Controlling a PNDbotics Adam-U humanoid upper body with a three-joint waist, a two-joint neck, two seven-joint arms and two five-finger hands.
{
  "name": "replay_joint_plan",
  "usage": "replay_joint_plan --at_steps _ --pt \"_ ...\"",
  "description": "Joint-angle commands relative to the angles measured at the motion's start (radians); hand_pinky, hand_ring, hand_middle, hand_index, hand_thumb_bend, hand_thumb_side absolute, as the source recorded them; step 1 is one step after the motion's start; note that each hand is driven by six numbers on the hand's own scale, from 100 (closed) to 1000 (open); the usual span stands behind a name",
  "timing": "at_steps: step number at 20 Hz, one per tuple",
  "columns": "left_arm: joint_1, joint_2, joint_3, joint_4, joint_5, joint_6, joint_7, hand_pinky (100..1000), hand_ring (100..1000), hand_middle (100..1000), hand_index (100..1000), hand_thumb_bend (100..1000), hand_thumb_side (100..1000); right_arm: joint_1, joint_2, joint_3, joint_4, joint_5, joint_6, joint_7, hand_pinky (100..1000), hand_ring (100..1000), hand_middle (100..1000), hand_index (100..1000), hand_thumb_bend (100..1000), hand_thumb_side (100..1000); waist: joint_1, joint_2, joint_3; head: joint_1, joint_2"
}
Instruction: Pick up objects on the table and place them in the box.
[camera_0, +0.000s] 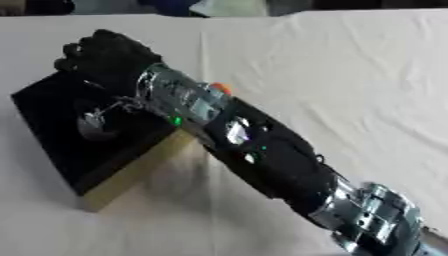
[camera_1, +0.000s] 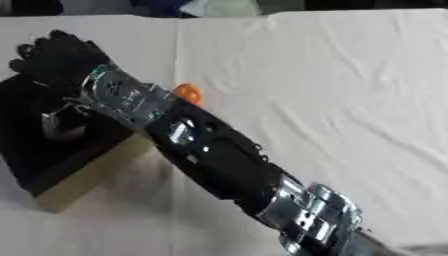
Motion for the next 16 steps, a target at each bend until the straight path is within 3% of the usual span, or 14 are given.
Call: replay_joint_plan --at_steps 1,8,16 --pt "-0.010 0.012 0.005 -0.016 0.003 -0.001 0.002 728 779 822 823 102 910 -0.028 -0.024 -0.044 -0.123 -0.052 0.027 -0.005 849 778 795 919 100 556 0.009 -0.022 -0.002 0.005 -0.007" --pt "-0.009 0.016 0.009 -0.016 0.001 -0.001 0.006 728 779 822 823 100 908 -0.034 -0.136 -0.115 -0.255 -0.170 0.070 0.031 849 779 789 913 100 558 0.012 -0.022 -0.013 0.024 -0.001" --pt "-0.006 0.021 0.013 -0.016 -0.007 0.002 0.009 729 779 823 823 100 907 -0.019 -0.331 -0.134 -0.243 -0.225 0.069 0.106 850 805 796 915 100 592 0.011 -0.022 -0.031 0.048 0.004"
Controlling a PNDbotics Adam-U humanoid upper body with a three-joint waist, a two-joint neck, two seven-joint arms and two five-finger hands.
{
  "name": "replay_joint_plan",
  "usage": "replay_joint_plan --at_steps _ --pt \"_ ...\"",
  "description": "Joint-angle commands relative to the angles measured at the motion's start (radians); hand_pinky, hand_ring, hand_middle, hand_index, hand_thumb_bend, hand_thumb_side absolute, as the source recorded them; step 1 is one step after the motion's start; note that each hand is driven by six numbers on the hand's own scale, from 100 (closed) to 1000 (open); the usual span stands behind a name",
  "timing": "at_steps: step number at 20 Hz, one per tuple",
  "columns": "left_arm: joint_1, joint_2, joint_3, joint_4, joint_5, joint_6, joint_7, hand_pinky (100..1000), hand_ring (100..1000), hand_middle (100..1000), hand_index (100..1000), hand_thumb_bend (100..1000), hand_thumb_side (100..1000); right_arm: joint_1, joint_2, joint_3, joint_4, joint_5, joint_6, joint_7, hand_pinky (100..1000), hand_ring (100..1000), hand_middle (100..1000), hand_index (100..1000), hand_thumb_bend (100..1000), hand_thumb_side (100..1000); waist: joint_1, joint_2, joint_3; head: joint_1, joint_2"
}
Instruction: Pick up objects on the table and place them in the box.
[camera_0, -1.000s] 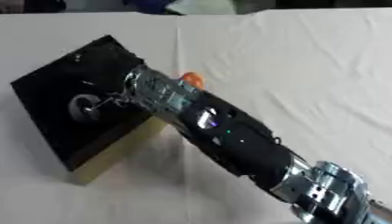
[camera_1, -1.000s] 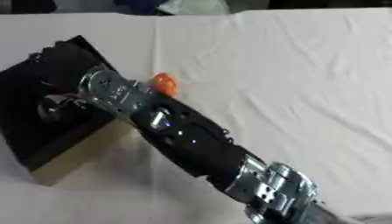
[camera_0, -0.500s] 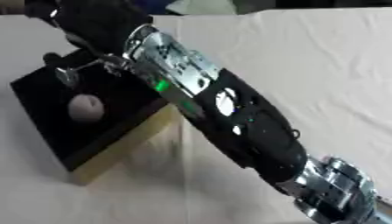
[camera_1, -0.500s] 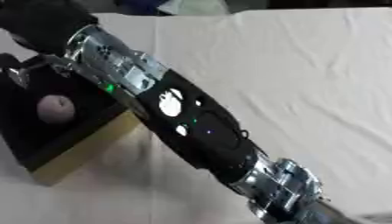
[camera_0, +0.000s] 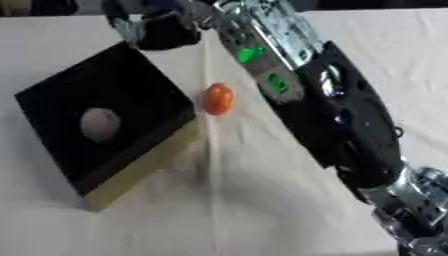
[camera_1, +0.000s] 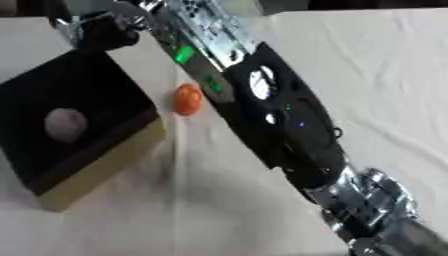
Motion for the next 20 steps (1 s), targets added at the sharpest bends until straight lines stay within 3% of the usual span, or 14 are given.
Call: replay_joint_plan --at_steps 1,10,11,13,20 --pt "-0.005 0.022 0.012 -0.016 -0.005 0.000 0.006 729 779 823 823 100 907 -0.006 -0.077 -0.013 -0.002 -0.030 -0.003 0.027 850 806 796 915 100 594 0.006 -0.022 -0.002 0.010 0.005" --pt "-0.002 0.025 0.015 -0.016 -0.010 0.003 0.009 729 779 824 822 100 908 0.047 -0.211 0.028 0.015 -0.152 -0.010 0.088 848 819 797 914 100 609 0.002 -0.022 -0.011 0.028 0.009" --pt "-0.002 0.025 0.015 -0.016 -0.011 0.003 0.009 729 779 824 822 100 908 0.052 -0.222 0.040 0.017 -0.172 -0.013 0.099 848 820 795 915 112 558 0.002 -0.022 -0.012 0.029 0.009" --pt "-0.002 0.025 0.015 -0.016 -0.011 0.003 0.008 729 779 824 822 100 908 0.060 -0.238 0.061 0.021 -0.210 -0.017 0.121 848 823 799 918 100 622 0.001 -0.022 -0.013 0.031 0.009" --pt "-0.001 0.025 0.015 -0.016 -0.013 0.004 0.006 729 779 825 821 100 909 0.092 -0.263 0.106 0.059 -0.281 -0.023 0.188 848 829 804 915 100 599 -0.001 -0.021 -0.012 0.033 0.006"
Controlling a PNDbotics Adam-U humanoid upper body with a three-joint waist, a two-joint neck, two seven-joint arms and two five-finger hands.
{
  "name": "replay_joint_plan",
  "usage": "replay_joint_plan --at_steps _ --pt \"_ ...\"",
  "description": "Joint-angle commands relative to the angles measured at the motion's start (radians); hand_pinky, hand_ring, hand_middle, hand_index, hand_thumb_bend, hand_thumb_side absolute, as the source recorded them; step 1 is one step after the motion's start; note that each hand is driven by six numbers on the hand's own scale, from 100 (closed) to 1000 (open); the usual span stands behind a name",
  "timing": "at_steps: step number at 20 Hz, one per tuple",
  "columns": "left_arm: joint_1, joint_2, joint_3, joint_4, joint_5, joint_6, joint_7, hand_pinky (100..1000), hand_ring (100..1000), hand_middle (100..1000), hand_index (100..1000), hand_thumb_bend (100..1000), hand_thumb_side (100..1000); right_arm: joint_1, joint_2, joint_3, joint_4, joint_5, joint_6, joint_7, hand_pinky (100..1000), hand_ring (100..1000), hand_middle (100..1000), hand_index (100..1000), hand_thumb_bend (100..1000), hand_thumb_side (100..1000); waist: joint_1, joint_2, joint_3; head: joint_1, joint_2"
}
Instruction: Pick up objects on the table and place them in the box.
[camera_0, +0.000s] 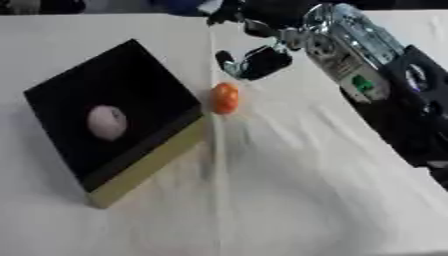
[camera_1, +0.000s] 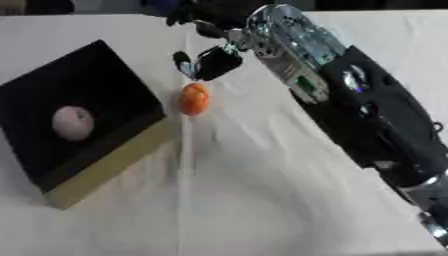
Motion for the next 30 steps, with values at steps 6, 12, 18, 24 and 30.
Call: replay_joint_plan --at_steps 6,12,18,24,30 --pt "-0.005 0.021 0.009 -0.016 -0.005 0.001 -0.003 729 779 826 821 100 911 0.024 -0.012 0.018 0.105 -0.027 0.004 0.010 846 825 797 908 100 590 0.003 -0.018 0.003 0.000 0.004" --pt "-0.004 0.016 0.007 -0.016 -0.004 0.001 -0.006 730 779 827 821 100 911 0.046 0.029 0.021 0.207 0.001 -0.008 -0.027 844 820 790 906 100 564 0.007 -0.015 0.007 -0.007 0.002" --pt "-0.005 0.013 0.006 -0.016 -0.003 0.001 -0.010 730 779 827 821 100 911 0.056 0.065 0.020 0.285 0.022 -0.033 -0.055 838 805 758 898 100 584 0.010 -0.012 0.011 -0.010 0.002" --pt "-0.006 0.011 0.006 -0.016 -0.003 0.001 -0.015 730 779 828 821 100 911 0.054 0.083 0.024 0.282 0.033 -0.044 -0.098 827 765 699 881 131 635 0.011 -0.011 0.013 -0.010 0.002" --pt "-0.006 0.010 0.006 -0.016 -0.004 0.002 -0.019 730 779 828 821 100 912 0.056 0.089 0.024 0.285 0.071 -0.004 -0.162 767 620 470 698 104 566 0.009 -0.011 0.015 -0.004 0.001"
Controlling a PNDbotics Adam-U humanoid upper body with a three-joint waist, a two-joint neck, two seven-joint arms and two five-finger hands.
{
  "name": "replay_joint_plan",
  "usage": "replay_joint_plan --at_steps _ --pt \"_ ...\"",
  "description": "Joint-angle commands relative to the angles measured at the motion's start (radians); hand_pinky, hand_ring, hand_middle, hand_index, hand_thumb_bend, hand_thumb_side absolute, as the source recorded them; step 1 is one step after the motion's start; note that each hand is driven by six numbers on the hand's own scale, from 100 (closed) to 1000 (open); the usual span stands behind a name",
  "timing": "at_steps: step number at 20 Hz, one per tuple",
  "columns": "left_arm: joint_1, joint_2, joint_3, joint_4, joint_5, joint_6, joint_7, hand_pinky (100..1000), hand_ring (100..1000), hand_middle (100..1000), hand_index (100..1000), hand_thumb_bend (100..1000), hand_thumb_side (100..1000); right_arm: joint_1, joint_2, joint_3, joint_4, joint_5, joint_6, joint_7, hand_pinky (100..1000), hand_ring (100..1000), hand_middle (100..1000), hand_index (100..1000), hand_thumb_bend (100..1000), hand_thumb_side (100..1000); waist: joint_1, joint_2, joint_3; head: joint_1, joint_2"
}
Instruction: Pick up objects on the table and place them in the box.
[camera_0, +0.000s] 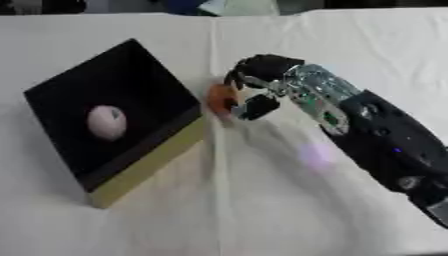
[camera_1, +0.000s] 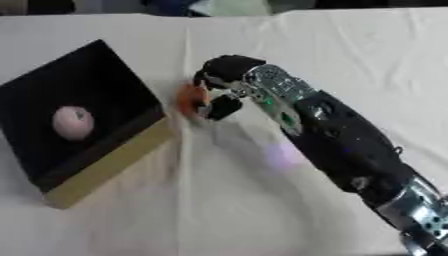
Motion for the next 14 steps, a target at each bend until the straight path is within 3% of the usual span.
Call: replay_joint_plan --at_steps 1,9,10,11,12,14 --pt "-0.007 0.011 0.006 -0.016 -0.003 -0.001 -0.005 730 779 828 821 100 913 -0.011 -0.005 -0.005 -0.009 0.021 0.032 -0.049 761 596 448 674 100 536 0.002 -0.015 0.003 0.006 0.002" --pt "-0.007 0.012 0.006 -0.016 -0.006 0.000 -0.014 730 779 829 819 100 904 -0.032 -0.019 -0.021 -0.080 0.046 0.117 -0.125 734 479 385 607 100 308 0.001 -0.018 0.000 0.009 0.001" --pt "-0.007 0.012 0.007 -0.016 -0.006 -0.001 -0.015 730 779 829 819 100 903 -0.036 -0.021 -0.024 -0.091 0.039 0.124 -0.125 735 475 388 611 100 225 0.001 -0.018 0.000 0.009 0.000" --pt "-0.007 0.013 0.007 -0.016 -0.006 0.000 -0.016 730 779 829 819 100 903 -0.040 -0.023 -0.025 -0.102 0.033 0.130 -0.123 735 475 388 611 100 225 0.001 -0.019 0.000 0.009 0.000" --pt "-0.007 0.013 0.007 -0.016 -0.006 0.000 -0.017 730 779 829 819 100 901 -0.044 -0.025 -0.027 -0.113 0.026 0.135 -0.118 740 475 401 628 100 118 0.001 -0.019 0.000 0.010 0.001" --pt "-0.007 0.013 0.007 -0.016 -0.007 0.000 -0.020 730 779 830 819 100 903 -0.054 -0.029 -0.035 -0.143 0.010 0.147 -0.106 739 472 399 628 100 111 0.000 -0.020 -0.001 0.010 0.000"
